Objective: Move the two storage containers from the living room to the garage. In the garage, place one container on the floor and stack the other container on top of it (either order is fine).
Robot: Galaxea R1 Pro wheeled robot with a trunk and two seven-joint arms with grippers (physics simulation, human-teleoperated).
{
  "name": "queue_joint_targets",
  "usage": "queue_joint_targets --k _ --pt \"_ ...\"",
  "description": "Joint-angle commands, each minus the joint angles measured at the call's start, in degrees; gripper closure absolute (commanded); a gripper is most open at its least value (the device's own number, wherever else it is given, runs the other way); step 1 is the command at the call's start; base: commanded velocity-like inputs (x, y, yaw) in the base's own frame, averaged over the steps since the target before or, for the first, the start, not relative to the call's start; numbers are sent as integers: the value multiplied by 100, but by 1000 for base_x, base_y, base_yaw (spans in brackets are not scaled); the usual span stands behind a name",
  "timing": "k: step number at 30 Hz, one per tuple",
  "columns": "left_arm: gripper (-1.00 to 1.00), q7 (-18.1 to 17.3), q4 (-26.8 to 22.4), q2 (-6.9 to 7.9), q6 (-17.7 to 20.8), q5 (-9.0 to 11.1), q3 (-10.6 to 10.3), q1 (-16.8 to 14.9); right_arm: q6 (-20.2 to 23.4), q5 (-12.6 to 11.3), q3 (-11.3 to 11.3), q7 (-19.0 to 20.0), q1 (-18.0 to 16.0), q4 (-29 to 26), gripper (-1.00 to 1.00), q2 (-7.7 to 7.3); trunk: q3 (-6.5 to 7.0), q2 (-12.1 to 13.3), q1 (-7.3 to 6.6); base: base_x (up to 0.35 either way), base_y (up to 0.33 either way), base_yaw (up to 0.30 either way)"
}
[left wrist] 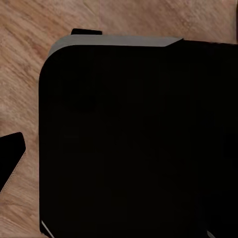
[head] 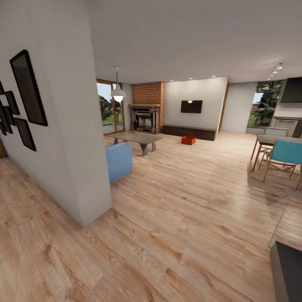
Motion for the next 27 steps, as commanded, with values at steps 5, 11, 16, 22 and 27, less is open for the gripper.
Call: queue_joint_targets --k 5,11,16,22,27 --pt "-100 5 0 -1 -13 47 3 -1 -28 -77 47 10 -6 17 -100 4 -5 -3 3 323 0 0" --pt "-100 7 -1 -1 -13 47 1 -1 -3 -19 48 20 -6 17 -100 5 -5 -3 3 323 0 0" --pt "-100 3 0 -1 -4 47 1 -1 -8 7 48 20 -6 17 -100 5 -5 -3 3 323 0 0" --pt "-100 3 0 -1 -4 47 1 -1 -9 16 48 20 -6 17 -100 5 -5 -3 3 323 0 0" --pt "-100 3 -2 -1 -4 47 1 -1 -28 17 48 -2 -6 17 -100 5 -5 -3 3 323 0 0"
